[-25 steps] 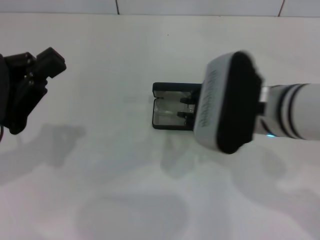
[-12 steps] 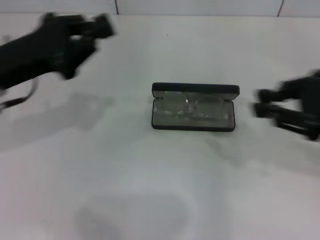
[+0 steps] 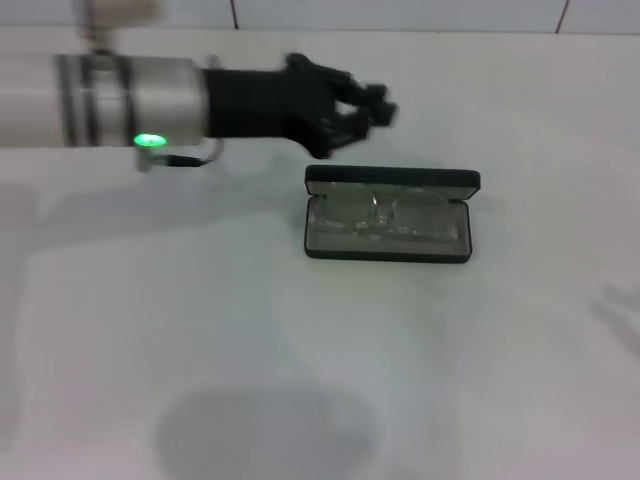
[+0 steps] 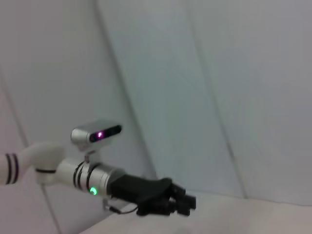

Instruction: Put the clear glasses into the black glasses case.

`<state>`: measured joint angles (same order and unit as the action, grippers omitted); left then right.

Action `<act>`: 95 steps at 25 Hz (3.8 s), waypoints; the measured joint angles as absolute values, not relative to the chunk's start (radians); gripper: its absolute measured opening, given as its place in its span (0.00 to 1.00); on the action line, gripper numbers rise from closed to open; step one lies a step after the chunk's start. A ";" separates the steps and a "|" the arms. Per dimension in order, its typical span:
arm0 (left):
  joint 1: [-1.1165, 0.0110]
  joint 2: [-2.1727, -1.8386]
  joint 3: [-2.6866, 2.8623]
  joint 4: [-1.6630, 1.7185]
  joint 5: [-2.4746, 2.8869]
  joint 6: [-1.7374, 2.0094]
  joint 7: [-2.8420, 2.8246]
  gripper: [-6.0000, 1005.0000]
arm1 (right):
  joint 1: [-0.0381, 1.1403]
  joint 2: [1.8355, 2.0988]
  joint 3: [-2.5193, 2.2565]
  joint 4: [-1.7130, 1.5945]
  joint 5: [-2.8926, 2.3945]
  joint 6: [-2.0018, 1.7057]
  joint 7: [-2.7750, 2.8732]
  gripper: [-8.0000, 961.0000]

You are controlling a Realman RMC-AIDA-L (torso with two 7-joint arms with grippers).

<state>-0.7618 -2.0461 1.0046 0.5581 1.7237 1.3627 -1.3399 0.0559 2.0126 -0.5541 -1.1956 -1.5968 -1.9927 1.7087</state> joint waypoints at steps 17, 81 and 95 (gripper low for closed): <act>-0.831 -2.098 1.113 0.465 1.740 1.121 -1.341 0.22 | 0.079 2.011 -0.420 -0.969 -1.726 -2.024 1.592 0.23; -0.409 -2.018 1.199 0.922 1.446 1.822 -1.413 0.49 | 0.251 2.012 -0.597 -0.750 -1.708 -2.137 1.426 0.51; -0.361 -1.995 1.074 0.712 1.453 1.957 -1.329 0.64 | 0.469 2.027 -0.845 -0.658 -1.681 -1.996 1.399 0.81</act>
